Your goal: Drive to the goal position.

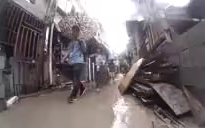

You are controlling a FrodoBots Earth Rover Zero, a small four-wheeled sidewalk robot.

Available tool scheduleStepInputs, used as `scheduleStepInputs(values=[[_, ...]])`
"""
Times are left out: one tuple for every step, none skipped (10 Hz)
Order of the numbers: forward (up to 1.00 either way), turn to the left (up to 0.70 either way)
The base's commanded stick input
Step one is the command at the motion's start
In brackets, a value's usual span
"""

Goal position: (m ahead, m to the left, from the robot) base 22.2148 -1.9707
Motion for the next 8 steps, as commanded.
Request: scheduleStepInputs(values=[[0.0, 1.0], [0.0, 0.83], [0.0, 0.0], [0.0, 0.0], [0.0, 0.0], [0.0, 0.0], [0.0, 0.0], [0.0, 0.0]])
